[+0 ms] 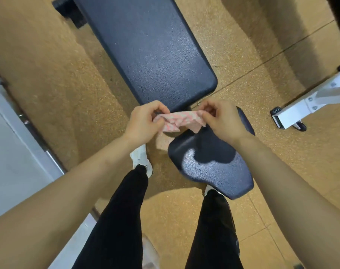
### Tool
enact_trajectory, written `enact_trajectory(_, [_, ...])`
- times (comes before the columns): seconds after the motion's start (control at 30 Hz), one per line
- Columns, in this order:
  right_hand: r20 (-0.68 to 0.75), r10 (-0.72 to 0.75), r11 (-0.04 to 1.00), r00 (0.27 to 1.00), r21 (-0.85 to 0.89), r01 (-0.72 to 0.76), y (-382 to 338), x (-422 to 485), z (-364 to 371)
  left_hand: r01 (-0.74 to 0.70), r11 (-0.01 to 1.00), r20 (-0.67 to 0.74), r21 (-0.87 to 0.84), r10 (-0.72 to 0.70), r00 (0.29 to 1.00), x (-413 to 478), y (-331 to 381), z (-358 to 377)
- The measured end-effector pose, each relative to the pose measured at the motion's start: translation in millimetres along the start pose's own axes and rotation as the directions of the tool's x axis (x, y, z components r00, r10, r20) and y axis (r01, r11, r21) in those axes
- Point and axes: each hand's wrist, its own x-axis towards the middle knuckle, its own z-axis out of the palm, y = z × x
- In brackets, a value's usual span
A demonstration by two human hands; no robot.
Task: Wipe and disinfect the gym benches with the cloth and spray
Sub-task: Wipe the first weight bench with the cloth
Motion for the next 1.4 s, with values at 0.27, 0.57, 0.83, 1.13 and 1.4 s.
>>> enact_trajectory(0.27, [-0.215, 0.041, 0.96, 0.976, -0.261, -0.098, -36, 74, 26, -0.004, 0.981, -0.108, 0.194, 0.026, 0.994, 63, -28, -49])
enact_trajectory(0.57, [-0.129, -0.102, 0.857, 0.986, -0.515, 0.021, -19, 63, 108, -0.109, 0.901, 0.0, 0.419, 0.119, 0.993, 52, -68, -48])
enact_trajectory(0.83, [-0.146, -0.093, 0.758, 0.985, -0.651, -0.025, -32, 64, 170, -0.161, 0.884, 0.059, 0.438, 0.15, 0.987, 53, -73, -66])
enact_trajectory(1.13, [-0.148, -0.095, 0.783, 0.984, -0.622, -0.018, -2, 62, 133, -0.118, 0.868, 0.049, 0.482, 0.107, 0.993, 65, -68, -71])
enact_trajectory(1.4, [-0.213, 0.14, 0.819, 0.967, -0.523, -0.233, 11, 117, 47, -0.054, 0.851, 0.113, 0.522, -0.006, 0.994, 68, -52, -79])
